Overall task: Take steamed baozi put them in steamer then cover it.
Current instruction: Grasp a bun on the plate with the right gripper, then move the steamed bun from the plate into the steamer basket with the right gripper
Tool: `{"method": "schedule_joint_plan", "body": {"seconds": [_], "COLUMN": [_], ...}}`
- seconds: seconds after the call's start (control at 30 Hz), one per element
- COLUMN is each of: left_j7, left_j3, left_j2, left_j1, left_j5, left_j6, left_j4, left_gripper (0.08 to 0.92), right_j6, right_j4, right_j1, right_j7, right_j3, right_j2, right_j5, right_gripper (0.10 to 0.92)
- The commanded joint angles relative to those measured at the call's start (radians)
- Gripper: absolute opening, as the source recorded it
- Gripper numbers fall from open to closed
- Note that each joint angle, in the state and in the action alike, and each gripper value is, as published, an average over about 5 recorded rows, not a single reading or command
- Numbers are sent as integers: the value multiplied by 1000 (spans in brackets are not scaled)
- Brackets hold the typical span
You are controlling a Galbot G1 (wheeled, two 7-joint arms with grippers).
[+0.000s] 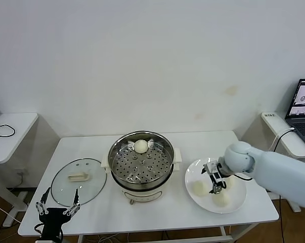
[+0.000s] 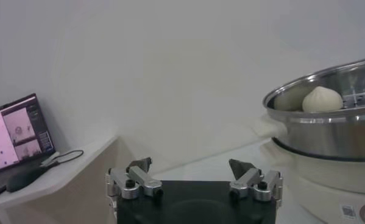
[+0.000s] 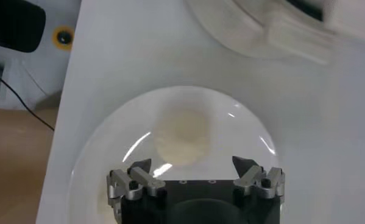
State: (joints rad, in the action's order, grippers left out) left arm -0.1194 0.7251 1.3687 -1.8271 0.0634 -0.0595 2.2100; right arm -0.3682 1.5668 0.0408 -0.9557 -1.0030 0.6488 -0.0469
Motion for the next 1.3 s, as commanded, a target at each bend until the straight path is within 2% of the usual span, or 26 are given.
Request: {"method": "schedule_joint_plan", "body": {"seconds": [0.03, 0.43, 0.9, 1.1, 1.3], "left_j7": [0, -1, -3, -3, -2], "left_j3": [0, 3, -1, -1, -5], "left_j2": [-1, 1, 4, 3, -1], "left_j1": [0, 9, 16, 11, 12], "left_j5": [0, -2, -2, -2, -2], "left_j6": [-1, -1, -2, -1, -3], "left_j4": [-2, -17, -17, -13, -2], "left_gripper": [823, 823, 823, 823, 823], "right_j6": [-5, -10, -2, 1, -22], "right_j4": [-59, -119, -119, -75, -4], "right_j1": [-49, -82, -66, 61, 260], "right_j7": [5, 4, -20, -67, -85], "right_j3": [15, 37, 67, 51, -23], "right_j2": [70, 103, 96, 37, -25], "right_j5": [-25, -61, -51, -7, 97], "right_gripper": [823, 801, 590, 577, 580]}}
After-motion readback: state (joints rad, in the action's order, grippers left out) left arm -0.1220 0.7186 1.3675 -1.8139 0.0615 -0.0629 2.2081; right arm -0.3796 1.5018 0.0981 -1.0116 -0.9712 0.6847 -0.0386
